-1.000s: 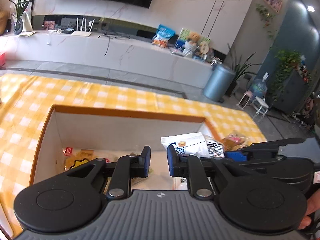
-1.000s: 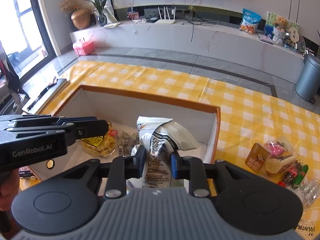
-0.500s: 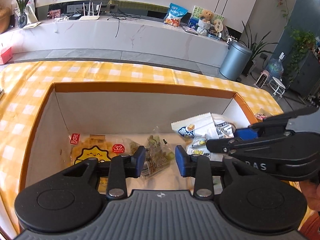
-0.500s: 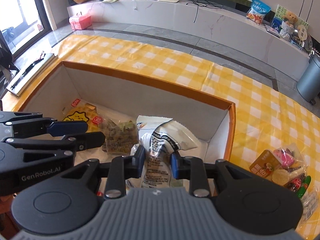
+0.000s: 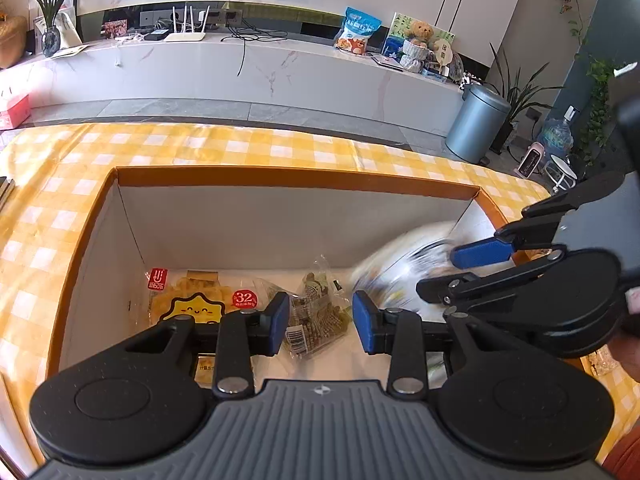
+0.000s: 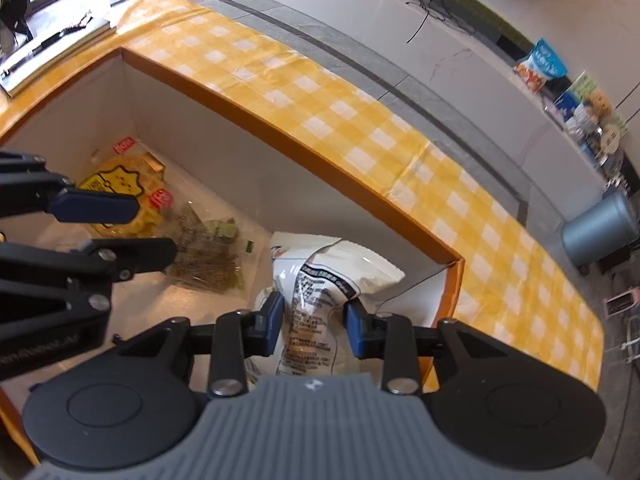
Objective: Organize snacks
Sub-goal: 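Open the left tool then the right tool to drop the bags in the box, then withdraw both open tools from the box back toward the snack pile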
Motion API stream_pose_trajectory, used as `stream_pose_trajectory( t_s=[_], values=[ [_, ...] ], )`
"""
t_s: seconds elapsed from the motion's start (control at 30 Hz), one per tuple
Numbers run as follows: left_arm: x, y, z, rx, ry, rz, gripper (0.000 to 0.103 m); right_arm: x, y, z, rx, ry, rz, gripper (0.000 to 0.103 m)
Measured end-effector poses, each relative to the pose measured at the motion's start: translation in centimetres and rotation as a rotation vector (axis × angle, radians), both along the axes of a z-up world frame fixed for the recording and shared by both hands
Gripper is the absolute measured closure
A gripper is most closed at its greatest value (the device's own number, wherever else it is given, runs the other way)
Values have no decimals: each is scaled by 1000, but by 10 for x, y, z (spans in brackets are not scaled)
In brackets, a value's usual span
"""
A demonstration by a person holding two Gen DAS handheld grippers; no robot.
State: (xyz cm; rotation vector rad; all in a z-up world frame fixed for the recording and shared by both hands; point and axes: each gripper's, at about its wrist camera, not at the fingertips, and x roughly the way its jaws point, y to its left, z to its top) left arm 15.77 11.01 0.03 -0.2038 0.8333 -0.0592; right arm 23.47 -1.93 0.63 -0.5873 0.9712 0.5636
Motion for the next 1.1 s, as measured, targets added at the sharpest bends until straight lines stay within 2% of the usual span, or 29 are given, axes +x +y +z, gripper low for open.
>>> stream_pose_trajectory(
  t_s=[0.23,0.37,0.57,0.63,0.7,0.8,1.0,1.1],
  values=[
    [-3,11,2,-14,4,30,61,1,-4,11,110,163,-63,69],
    [-6,16,3,-6,1,47,61,-8,1,12,36,130,-44,69],
    [-8,20,7,-26,-10,50,61,-14,3,2,48,246,-78,69],
    [-9,21,7,-26,-11,48,61,-13,8,-7,18,241,-111,63],
    [-11,23,8,-28,-13,54,60,-9,12,-17,8,258,-138,51],
    [-11,28,9,-40,-15,72,59,-2,15,-29,13,296,-178,50],
    [-11,30,8,-47,-10,75,58,-3,31,-44,-33,262,-188,37],
    [-10,30,7,-32,-1,78,59,-10,45,-50,-93,202,-167,38]
  ],
)
